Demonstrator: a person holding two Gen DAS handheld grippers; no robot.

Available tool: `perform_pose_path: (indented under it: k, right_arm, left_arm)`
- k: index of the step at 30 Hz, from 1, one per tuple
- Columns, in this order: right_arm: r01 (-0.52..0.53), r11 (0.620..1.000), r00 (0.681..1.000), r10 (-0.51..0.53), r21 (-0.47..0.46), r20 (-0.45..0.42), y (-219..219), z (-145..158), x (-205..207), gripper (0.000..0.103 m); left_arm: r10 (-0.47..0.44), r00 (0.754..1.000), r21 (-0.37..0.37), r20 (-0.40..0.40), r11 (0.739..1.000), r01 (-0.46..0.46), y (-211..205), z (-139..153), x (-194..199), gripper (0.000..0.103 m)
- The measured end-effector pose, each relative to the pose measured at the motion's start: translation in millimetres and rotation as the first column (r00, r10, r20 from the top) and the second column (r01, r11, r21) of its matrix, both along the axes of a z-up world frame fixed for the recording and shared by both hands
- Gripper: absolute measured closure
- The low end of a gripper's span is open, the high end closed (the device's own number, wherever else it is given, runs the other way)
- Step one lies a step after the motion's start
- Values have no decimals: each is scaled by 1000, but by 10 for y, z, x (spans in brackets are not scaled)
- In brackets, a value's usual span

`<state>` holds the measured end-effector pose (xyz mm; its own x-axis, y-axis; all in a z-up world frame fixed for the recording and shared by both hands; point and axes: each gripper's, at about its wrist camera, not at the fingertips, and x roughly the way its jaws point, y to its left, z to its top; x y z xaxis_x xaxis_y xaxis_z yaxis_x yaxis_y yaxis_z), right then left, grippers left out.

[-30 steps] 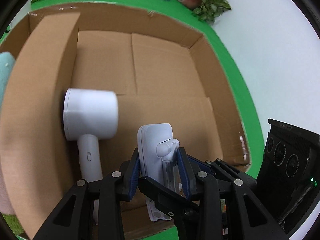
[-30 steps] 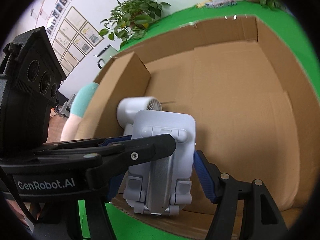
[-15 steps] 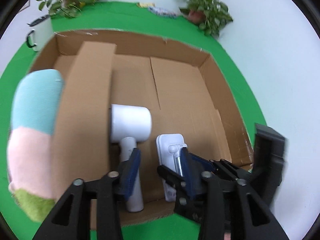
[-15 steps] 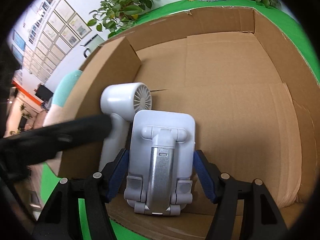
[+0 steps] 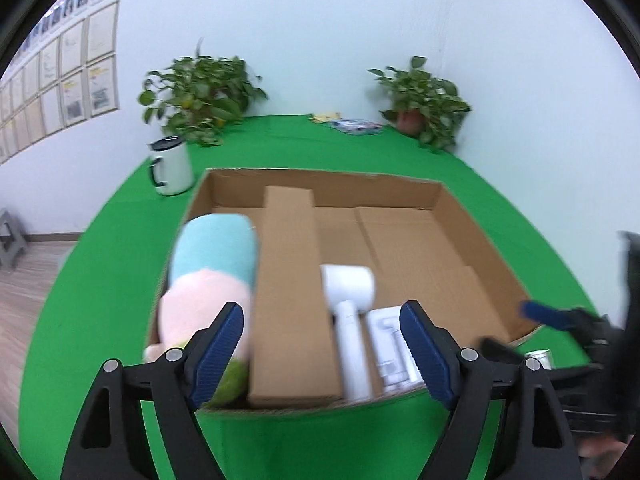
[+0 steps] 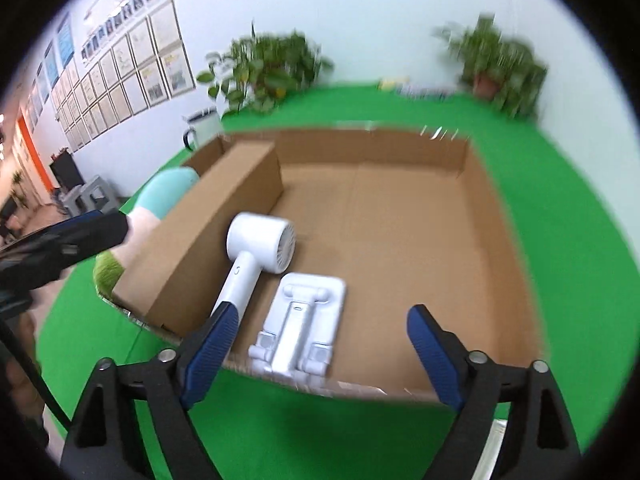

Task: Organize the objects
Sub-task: 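Lower the phone stand into the box beside the hair dryer and release, then move the left gripper to the white-green medicine box on the table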

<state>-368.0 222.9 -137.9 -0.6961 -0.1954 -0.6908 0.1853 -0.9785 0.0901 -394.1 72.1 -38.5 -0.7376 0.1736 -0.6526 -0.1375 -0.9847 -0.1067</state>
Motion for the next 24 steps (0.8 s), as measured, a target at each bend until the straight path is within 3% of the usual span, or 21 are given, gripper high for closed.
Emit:
perform_pose_path:
  k: [4,7,8,11,12,17,19,21,24]
  right_arm:
    - [51,998,996,-48,37,-76,29,66,324,12]
    - [96,994,990,-89,60,-107,10,70,452,10]
    - [111,992,988,-103,66,-119,4,75,505,10]
    - [131,988,983,-119,78,-143,-34,110,561,10]
    - [136,987,980,-122,82,-157,-34,151,615,10]
    - [128,990,978,-116,60,-175,-54,227,759,10]
    - [128,990,979,-117,57,-167,-56,212,816,10]
    - [131,990,979,-120,57,-168,-60,192,878,10]
    - [128,991,979,-119,49,-163,-63,167,920,10]
  left_arm:
    - [46,997,62,-66,997,-42,-142,3,289,23]
    - [53,984,35,-168,998,-48,-114,107,610,23]
    - [48,979,24,-196,999,-44,-97,157,705,21]
    - [57,967,-11,-249,998,-62,-54,290,890,3]
    - [70,966,-19,-247,997,-77,-61,304,917,2]
    - [81,989,22,-121,997,-79,-242,98,608,2]
    - [88,995,35,-48,996,-87,-318,-91,394,6]
    - [82,996,75,28,994,-84,-366,-279,200,17]
    - [82,993,77,87,993,-88,-334,-455,63,18]
